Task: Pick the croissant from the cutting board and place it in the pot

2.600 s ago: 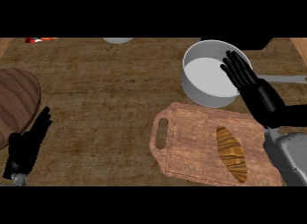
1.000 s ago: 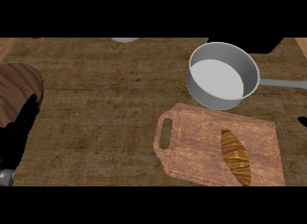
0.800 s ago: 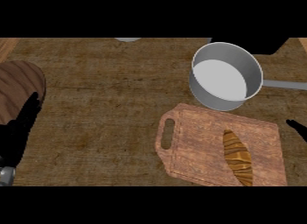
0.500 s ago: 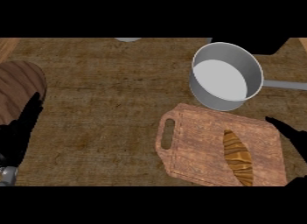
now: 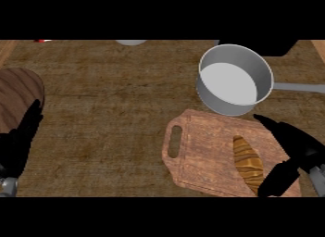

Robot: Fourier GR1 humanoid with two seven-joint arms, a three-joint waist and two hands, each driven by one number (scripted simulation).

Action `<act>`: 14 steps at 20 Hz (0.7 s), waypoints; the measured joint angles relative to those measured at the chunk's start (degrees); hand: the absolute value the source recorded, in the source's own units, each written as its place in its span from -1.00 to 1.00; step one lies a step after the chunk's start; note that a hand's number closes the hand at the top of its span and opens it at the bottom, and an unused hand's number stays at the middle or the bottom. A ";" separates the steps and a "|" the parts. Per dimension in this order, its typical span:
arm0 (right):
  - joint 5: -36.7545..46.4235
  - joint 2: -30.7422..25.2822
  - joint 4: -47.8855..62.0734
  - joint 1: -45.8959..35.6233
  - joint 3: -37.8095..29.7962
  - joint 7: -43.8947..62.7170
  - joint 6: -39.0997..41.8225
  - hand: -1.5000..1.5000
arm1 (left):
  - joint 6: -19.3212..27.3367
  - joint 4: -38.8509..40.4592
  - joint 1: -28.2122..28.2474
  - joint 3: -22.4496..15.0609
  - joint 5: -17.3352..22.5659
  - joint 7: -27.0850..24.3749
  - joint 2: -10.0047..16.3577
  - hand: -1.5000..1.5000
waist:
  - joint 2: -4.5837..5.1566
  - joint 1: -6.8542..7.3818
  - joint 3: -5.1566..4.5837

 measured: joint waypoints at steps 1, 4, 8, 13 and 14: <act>0.31 0.79 0.47 -0.54 0.44 0.38 0.23 -1.00 | -0.26 0.31 -0.10 0.33 -0.11 -0.04 -0.15 0.00 | -0.01 -0.11 0.01; 1.76 2.67 2.72 -1.58 1.25 0.52 1.05 -1.00 | -0.62 0.65 -0.01 1.04 -0.84 -0.29 -0.74 0.00 | -0.07 -0.32 0.01; 3.86 6.41 5.98 -3.31 3.12 1.09 1.48 -1.00 | -0.83 -0.78 0.35 1.37 -1.90 0.85 -1.17 0.00 | -0.10 -0.34 0.02; 6.18 8.82 9.60 -2.95 3.62 0.59 2.29 -1.00 | -2.24 -0.73 0.29 3.02 -2.02 1.27 -1.53 0.00 | -0.12 -0.53 0.03; 6.62 9.69 11.20 -3.85 3.36 0.39 2.56 -1.00 | -2.14 -1.03 0.75 3.06 -2.44 1.01 -1.91 0.00 | -0.11 -0.47 0.04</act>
